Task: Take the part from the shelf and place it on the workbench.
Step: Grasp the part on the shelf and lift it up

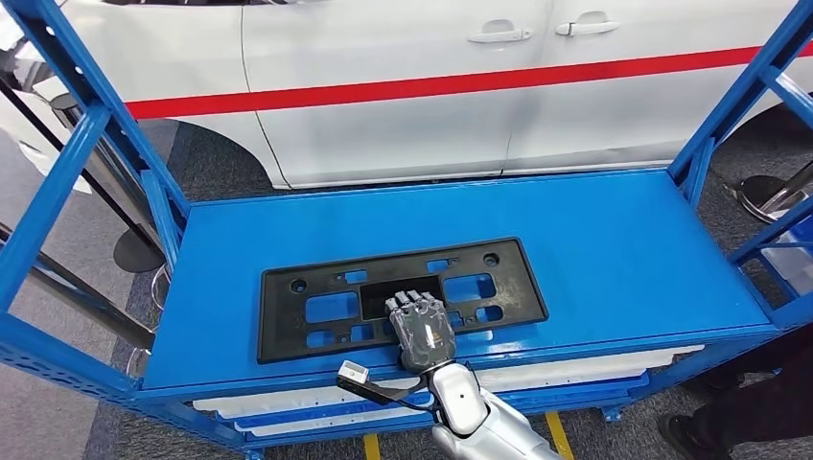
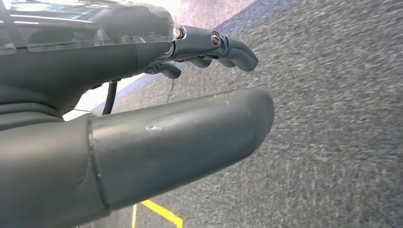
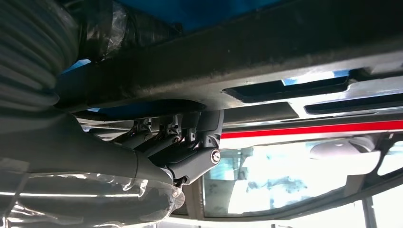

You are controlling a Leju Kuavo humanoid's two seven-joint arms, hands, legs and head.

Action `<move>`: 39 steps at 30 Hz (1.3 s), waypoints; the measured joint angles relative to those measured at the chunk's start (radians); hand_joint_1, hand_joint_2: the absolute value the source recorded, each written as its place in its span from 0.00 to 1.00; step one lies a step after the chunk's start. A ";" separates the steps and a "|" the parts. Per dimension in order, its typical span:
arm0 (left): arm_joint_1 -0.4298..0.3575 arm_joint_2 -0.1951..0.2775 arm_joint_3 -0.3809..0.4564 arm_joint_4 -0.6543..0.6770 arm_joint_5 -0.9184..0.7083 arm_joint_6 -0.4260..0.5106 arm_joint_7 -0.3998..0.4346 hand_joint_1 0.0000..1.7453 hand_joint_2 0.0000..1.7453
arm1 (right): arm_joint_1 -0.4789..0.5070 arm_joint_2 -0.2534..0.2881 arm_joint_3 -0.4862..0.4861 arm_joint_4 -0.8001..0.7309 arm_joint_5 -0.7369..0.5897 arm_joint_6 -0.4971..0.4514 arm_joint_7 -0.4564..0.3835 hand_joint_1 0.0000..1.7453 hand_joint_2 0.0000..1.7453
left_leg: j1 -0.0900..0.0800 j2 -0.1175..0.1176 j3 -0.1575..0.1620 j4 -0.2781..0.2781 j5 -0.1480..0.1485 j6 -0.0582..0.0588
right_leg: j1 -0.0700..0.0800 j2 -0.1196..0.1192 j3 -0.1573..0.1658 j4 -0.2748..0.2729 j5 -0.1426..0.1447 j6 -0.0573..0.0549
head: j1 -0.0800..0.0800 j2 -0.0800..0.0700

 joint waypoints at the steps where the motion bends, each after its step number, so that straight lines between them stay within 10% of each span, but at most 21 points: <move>1: -0.001 0.000 0.000 0.000 0.000 0.000 0.000 0.00 0.00 | -0.001 0.000 -0.002 0.000 0.000 0.000 -0.002 1.00 1.00 | 0.000 -0.001 0.021 -0.043 0.012 0.004 | 0.001 0.002 -0.003 0.007 -0.004 0.006 | 0.000 0.000; 6: -0.002 -0.002 0.001 0.000 0.002 0.000 -0.001 0.00 0.00 | 0.008 0.002 -0.033 -0.001 -0.011 0.000 -0.067 1.00 1.00 | -0.002 -0.002 0.032 -0.070 0.016 0.039 | 0.001 0.007 -0.011 0.026 -0.019 0.030 | 0.001 0.000; 10: -0.001 -0.004 0.003 0.000 0.007 0.000 -0.006 0.00 0.00 | 0.044 0.022 -0.077 -0.027 -0.079 0.000 -0.231 1.00 1.00 | 0.000 0.002 0.029 -0.073 0.020 0.051 | -0.003 0.004 -0.107 0.230 -0.130 0.044 | 0.001 0.000; 12: -0.001 -0.005 0.009 0.000 0.014 0.001 -0.010 0.00 0.00 | 0.082 0.047 -0.110 -0.084 -0.176 -0.001 -0.385 1.00 1.00 | 0.000 0.001 0.029 -0.073 0.020 0.050 | -0.005 0.004 -0.129 0.272 -0.126 0.044 | 0.001 0.000; 15: 0.000 -0.013 0.026 0.000 0.028 0.008 -0.015 0.00 0.00 | 0.151 0.107 -0.153 -0.253 -0.519 -0.002 -0.718 1.00 1.00 | 0.000 -0.001 0.034 -0.073 0.017 0.045 | -0.005 0.004 -0.051 0.106 -0.031 0.031 | 0.001 0.000; 18: 0.000 -0.022 0.038 0.000 0.033 0.012 -0.019 0.00 0.00 | 0.196 0.132 -0.123 -0.440 -0.882 -0.002 -0.890 1.00 1.00 | -0.004 -0.003 0.034 -0.074 0.016 0.030 | 0.003 0.003 -0.012 0.012 -0.009 0.022 | 0.001 0.000; 19: 0.000 -0.024 0.042 0.000 0.034 0.012 -0.020 0.00 0.00 | 0.207 0.130 -0.106 -0.501 -0.973 -0.001 -0.910 1.00 1.00 | -0.004 -0.004 0.034 -0.076 0.018 0.024 | 0.005 0.003 -0.013 0.010 -0.007 0.019 | 0.001 0.000; 23: 0.002 -0.035 0.057 0.000 0.044 0.008 -0.034 0.00 1.00 | 0.250 0.087 -0.033 -0.795 -1.301 0.021 -0.991 1.00 1.00 | -0.001 -0.002 -0.002 0.005 -0.039 0.008 | -0.006 -0.003 -0.004 -0.012 0.008 -0.005 | 0.000 0.000; 27: 0.005 -0.041 0.074 0.000 0.054 0.003 -0.051 0.00 1.00 | 0.282 0.039 0.020 -0.991 -1.407 0.030 -1.040 1.00 1.00 | -0.001 -0.002 -0.087 0.196 -0.114 0.000 | -0.002 -0.004 -0.004 -0.010 0.006 -0.010 | 0.000 0.000; 32: 0.002 -0.046 0.082 0.000 0.059 -0.006 -0.072 0.00 1.00 | 0.309 0.003 0.034 -1.113 -1.438 0.026 -1.049 1.00 1.00 | -0.003 -0.003 0.029 -0.042 -0.003 0.011 | 0.000 -0.001 -0.009 0.018 -0.013 0.009 | 0.001 0.000; 36: 0.001 -0.052 0.089 0.000 0.064 -0.006 -0.076 0.00 1.00 | 0.338 -0.009 0.034 -1.149 -1.466 0.021 -1.050 1.00 1.00 | -0.006 -0.004 0.033 -0.062 0.001 0.037 | -0.001 -0.001 -0.016 0.027 -0.021 0.028 | 0.001 0.000; 39: 0.000 -0.056 0.096 0.000 0.064 -0.006 -0.077 0.00 1.00 | 0.350 -0.016 0.034 -1.162 -1.469 0.021 -1.050 1.00 1.00 | -0.003 -0.002 0.034 -0.070 0.007 0.052 | -0.006 -0.001 -0.069 0.146 -0.094 0.042 | 0.001 0.000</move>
